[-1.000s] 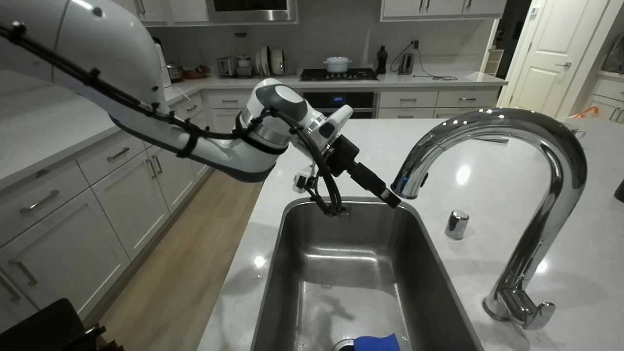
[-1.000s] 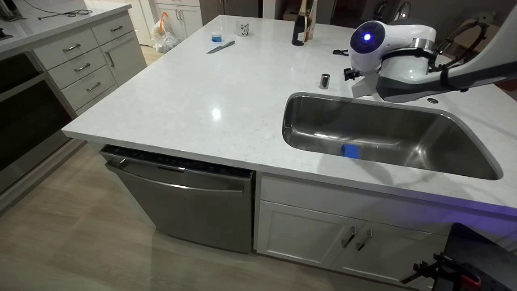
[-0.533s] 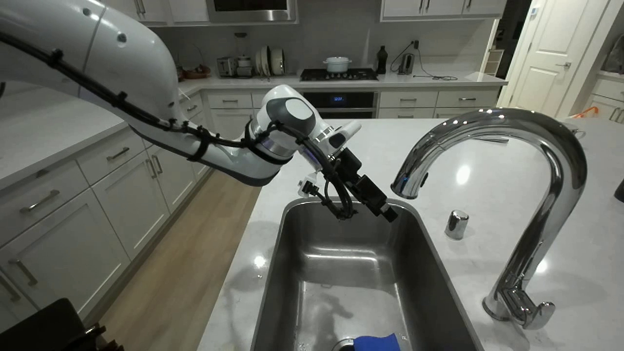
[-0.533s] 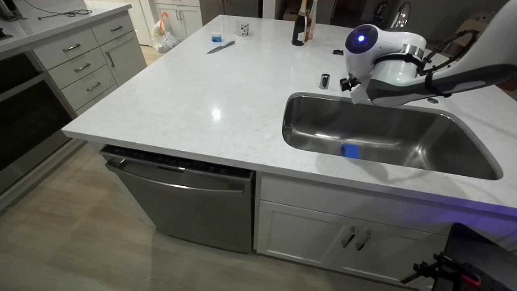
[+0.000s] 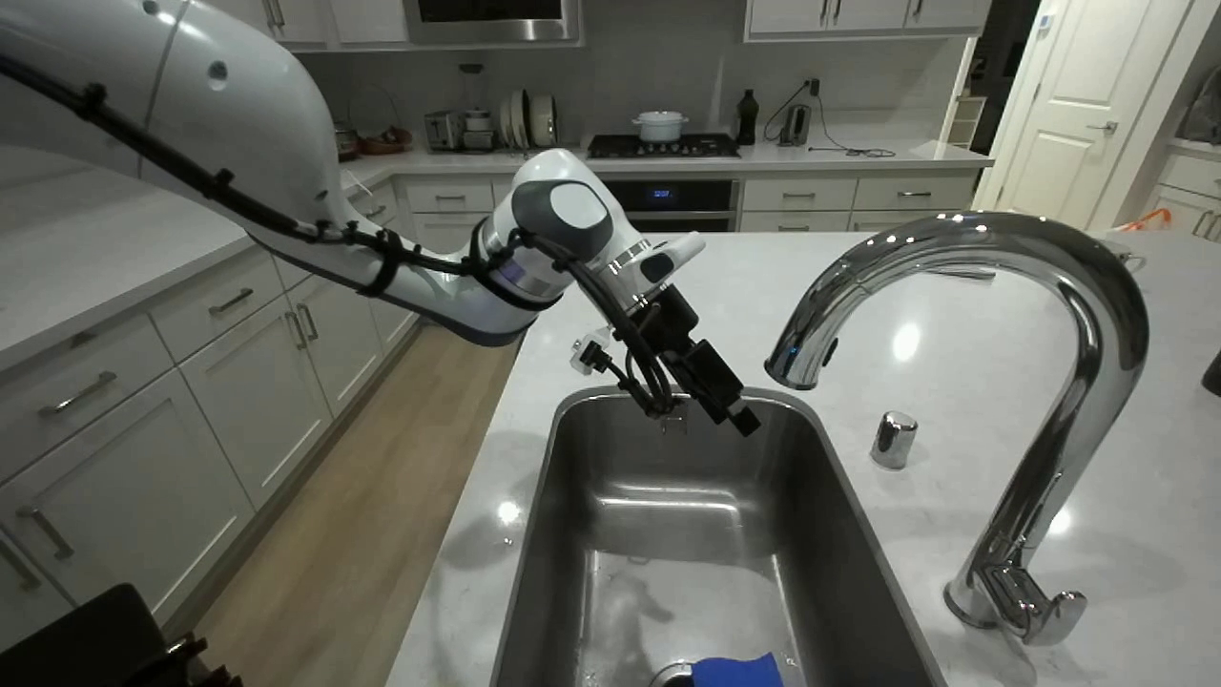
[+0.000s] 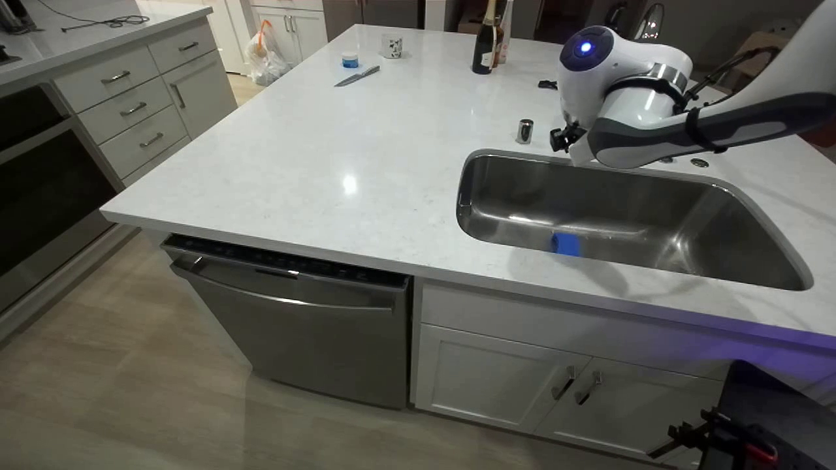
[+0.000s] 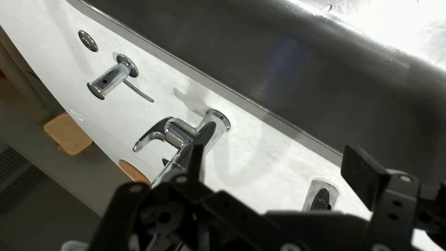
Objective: Push the spout back in the faucet
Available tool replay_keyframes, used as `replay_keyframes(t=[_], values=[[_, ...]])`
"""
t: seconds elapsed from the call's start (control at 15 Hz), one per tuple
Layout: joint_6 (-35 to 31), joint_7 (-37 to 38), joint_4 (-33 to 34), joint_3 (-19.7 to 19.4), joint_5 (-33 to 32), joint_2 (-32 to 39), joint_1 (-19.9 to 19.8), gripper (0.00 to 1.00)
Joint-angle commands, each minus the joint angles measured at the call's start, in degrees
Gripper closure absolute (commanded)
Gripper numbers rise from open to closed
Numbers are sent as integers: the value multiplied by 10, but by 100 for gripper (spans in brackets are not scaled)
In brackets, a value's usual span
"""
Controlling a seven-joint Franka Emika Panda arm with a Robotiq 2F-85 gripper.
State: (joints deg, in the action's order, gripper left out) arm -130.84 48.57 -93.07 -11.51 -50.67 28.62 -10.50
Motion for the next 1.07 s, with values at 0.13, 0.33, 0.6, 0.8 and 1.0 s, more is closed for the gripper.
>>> replay_keyframes(t=[0.13,0.33,0.6,0.8,1.0], values=[[8,46,-121,-24,-32,-94,49,0],[20,82,-189,-17,-51,-150,63,0],[34,115,-271,-5,-50,-236,60,0],[38,118,-320,2,-46,-304,52,0],[39,117,-357,6,-45,-360,43,0]])
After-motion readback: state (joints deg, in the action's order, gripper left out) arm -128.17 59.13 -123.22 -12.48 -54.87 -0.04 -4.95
